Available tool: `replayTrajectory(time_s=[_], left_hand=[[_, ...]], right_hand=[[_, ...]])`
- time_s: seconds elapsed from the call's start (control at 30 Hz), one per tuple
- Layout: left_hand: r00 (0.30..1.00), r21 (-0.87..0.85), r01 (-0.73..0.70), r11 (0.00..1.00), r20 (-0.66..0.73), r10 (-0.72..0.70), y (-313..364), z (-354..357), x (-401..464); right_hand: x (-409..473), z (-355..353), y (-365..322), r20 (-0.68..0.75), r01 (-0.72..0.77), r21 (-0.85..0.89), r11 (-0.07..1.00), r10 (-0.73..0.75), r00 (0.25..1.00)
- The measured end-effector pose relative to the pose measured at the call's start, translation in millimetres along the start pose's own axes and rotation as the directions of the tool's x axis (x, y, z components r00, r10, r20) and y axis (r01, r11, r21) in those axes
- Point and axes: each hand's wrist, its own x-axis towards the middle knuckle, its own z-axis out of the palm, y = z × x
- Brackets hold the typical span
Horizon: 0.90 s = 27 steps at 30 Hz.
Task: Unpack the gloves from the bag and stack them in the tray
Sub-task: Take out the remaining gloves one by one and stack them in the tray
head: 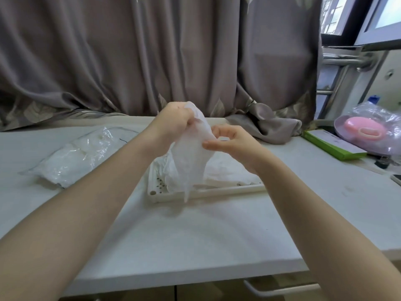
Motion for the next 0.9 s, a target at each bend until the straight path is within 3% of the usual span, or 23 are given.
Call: replayTrajectory(time_s=[0.17, 0.27, 0.33, 0.47, 0.57, 0.63, 0.7, 0.77, 0.8, 0.87, 0.9], left_hand=[[0.997, -0.134, 0.073, 0.988, 0.008, -0.073, 4, 6, 6], [0.998, -0.108, 0.048, 0.993, 0.055, -0.043, 0, 15, 13], [0.997, -0.130, 0.076, 0.989, 0.017, -0.074, -8, 19, 25], [0.995, -0.087, 0.093, 0.992, -0.016, -0.094, -22, 24, 50], [0.998, -0.029, 0.051, 0.998, -0.022, -0.051, -24, 29, 68], [0.997, 0.009, -0.035, 0.999, -0.071, 0.035, -21, 29, 78], [0.989, 0.013, -0.134, 0.991, -0.057, 0.134, -23, 23, 83], [0.981, 0.035, -0.187, 0.982, 0.052, 0.186, -36, 15, 83], [0.974, 0.101, -0.206, 0.973, 0.113, 0.195, -44, 10, 80], [0.958, 0.331, -0.244, 0.911, 0.229, 0.173, -68, 0, 73], [0.947, 0.454, -0.274, 0.848, 0.284, 0.153, -78, -6, 68]], right_hand=[[3, -19, 2, 0.064, 0.023, 0.375, 0.927, -0.051, 0.997], [3, -33, 12, 0.238, -0.067, 0.364, 0.929, -0.023, 0.971], [5, -41, 21, 0.280, -0.162, 0.318, 0.934, 0.071, 0.957], [22, -62, 36, 0.108, -0.259, 0.194, 0.946, 0.242, 0.964], [38, -77, 39, -0.150, -0.191, 0.120, 0.974, 0.208, 0.967], [47, -86, 34, -0.380, -0.065, -0.014, 0.998, 0.055, 0.923], [47, -88, 28, -0.470, 0.035, -0.276, 0.961, -0.166, 0.867], [44, -83, 31, -0.330, -0.015, -0.624, 0.781, -0.246, 0.911], [43, -79, 39, -0.234, -0.050, -0.743, 0.668, -0.189, 0.954], [39, -66, 58, -0.055, -0.022, -0.865, 0.502, -0.050, 0.997], [35, -59, 66, 0.024, 0.023, -0.883, 0.468, -0.002, 1.000]])
